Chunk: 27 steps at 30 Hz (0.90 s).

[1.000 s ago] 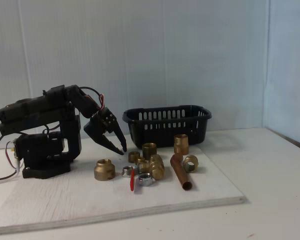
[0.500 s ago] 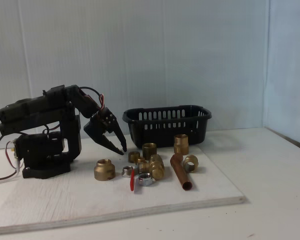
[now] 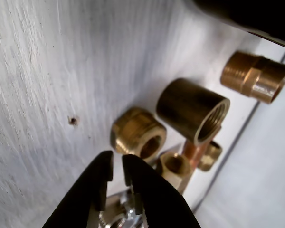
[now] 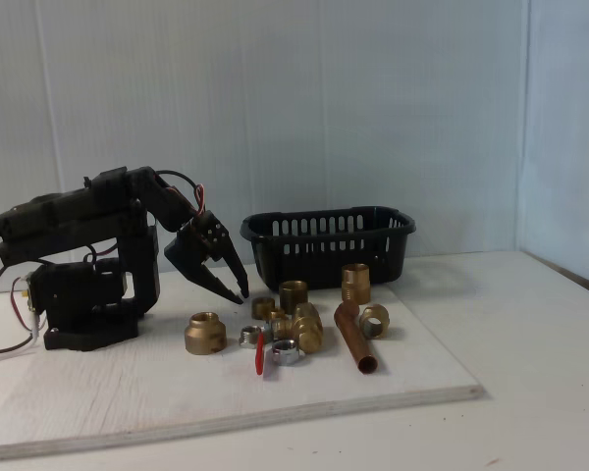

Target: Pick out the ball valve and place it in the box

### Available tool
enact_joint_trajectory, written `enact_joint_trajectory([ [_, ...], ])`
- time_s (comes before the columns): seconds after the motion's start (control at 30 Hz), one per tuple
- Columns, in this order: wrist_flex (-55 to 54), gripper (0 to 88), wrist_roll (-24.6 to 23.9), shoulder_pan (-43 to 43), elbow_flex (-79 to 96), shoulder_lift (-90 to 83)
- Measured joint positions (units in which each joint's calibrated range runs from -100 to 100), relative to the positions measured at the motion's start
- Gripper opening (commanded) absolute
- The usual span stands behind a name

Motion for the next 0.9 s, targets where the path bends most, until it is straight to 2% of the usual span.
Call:
enact_joint_trajectory([
  [0.67,0.0,0.9,-0.2,0.3,0.0,0.0],
  [0.9,0.0,0.8,-0.2,10.5,-6.7,-0.3],
])
